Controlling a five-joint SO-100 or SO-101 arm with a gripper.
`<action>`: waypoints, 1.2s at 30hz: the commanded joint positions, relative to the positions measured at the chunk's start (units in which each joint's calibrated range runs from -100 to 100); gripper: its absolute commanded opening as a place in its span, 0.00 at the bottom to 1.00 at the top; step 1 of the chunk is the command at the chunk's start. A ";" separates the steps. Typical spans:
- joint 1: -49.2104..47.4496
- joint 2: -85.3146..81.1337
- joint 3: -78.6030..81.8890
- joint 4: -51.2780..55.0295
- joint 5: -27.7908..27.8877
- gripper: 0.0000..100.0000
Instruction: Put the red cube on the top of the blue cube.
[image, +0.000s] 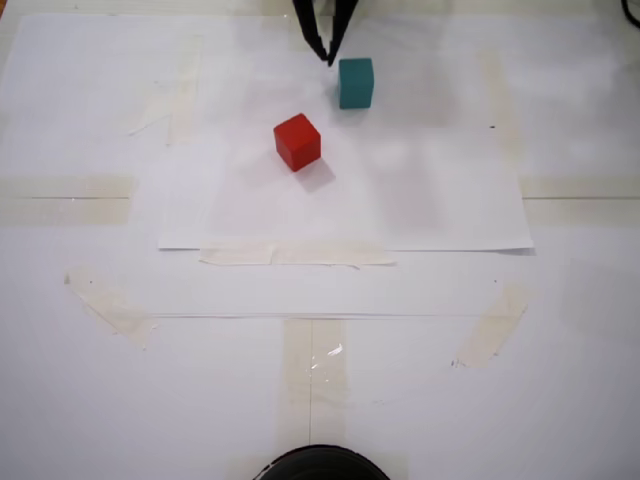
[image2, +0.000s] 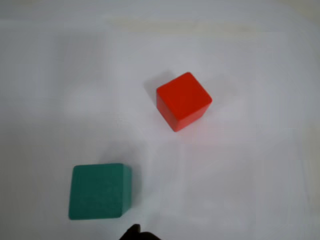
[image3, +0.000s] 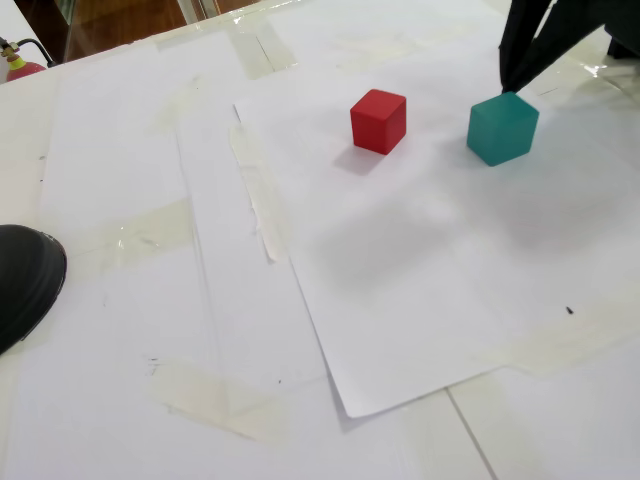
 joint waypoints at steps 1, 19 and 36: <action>1.45 10.56 -15.93 4.32 -1.47 0.00; 2.96 52.79 -62.51 14.92 3.81 0.00; 2.21 74.60 -91.83 19.65 3.86 0.00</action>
